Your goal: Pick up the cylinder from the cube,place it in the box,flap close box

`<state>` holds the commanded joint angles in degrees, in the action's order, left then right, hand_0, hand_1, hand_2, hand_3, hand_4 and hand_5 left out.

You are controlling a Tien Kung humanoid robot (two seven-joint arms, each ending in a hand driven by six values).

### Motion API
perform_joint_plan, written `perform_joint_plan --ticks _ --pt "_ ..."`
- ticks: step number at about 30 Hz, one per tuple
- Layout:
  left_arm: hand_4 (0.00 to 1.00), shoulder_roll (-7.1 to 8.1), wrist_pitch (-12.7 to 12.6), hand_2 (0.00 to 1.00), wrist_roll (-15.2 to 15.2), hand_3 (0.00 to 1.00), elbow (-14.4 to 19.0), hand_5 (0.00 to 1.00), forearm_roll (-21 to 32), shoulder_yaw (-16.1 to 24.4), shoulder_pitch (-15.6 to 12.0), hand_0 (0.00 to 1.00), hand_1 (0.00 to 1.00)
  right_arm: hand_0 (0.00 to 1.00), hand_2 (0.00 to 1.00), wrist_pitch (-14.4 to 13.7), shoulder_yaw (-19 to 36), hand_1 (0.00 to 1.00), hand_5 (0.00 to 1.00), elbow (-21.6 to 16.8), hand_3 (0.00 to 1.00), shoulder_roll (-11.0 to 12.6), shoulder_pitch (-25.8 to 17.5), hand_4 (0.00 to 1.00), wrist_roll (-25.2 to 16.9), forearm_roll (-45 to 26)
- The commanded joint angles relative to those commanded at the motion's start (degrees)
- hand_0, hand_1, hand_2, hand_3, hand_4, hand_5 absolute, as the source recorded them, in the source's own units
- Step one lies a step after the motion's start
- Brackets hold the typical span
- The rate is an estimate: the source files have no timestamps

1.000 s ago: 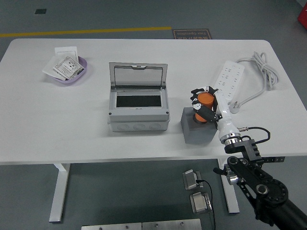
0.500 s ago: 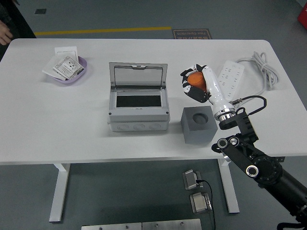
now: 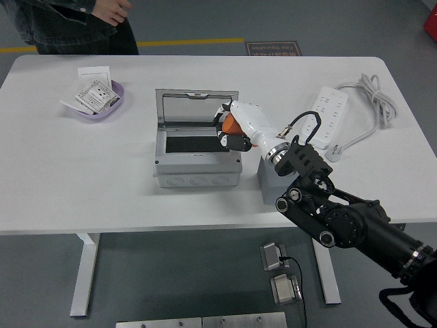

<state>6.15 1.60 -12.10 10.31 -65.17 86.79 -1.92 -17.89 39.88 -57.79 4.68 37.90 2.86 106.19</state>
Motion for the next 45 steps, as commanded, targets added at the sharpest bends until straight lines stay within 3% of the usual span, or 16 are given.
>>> perform_joint_plan --ticks 7,13,20,26,45 --pt "0.757 0.36 -0.3 0.655 -0.7 0.67 0.0 0.302 -1.2 1.4 0.1 0.638 0.672 0.05 0.3 1.3 -2.8 0.103 0.002 1.6 0.243 -2.1 2.1 0.005 0.0 -1.2" --pt "0.758 0.46 -0.3 0.656 -1.0 0.669 0.0 0.305 -1.8 1.9 0.2 0.638 0.673 0.047 0.299 2.7 -5.9 0.098 0.002 5.7 0.242 -4.6 4.9 0.008 0.1 -1.8" --pt "0.757 0.87 -0.4 0.655 -1.5 0.668 0.0 0.309 -2.8 2.8 0.2 0.638 0.673 0.049 0.299 4.4 -8.6 0.096 0.002 11.4 0.241 -4.7 8.7 0.02 0.3 -1.7" --pt "0.757 1.08 -0.4 0.655 -1.6 0.667 0.0 0.311 -3.1 3.0 0.3 0.638 0.673 0.05 0.299 5.0 -10.2 0.098 0.002 14.1 0.244 -4.7 10.9 0.028 -0.1 -2.6" --pt "0.755 1.45 -0.6 0.655 -2.0 0.669 0.0 0.312 -4.2 3.8 0.3 0.639 0.673 0.051 0.302 4.1 -11.9 0.096 0.002 11.6 0.247 -4.7 11.6 0.04 -1.1 -6.2"
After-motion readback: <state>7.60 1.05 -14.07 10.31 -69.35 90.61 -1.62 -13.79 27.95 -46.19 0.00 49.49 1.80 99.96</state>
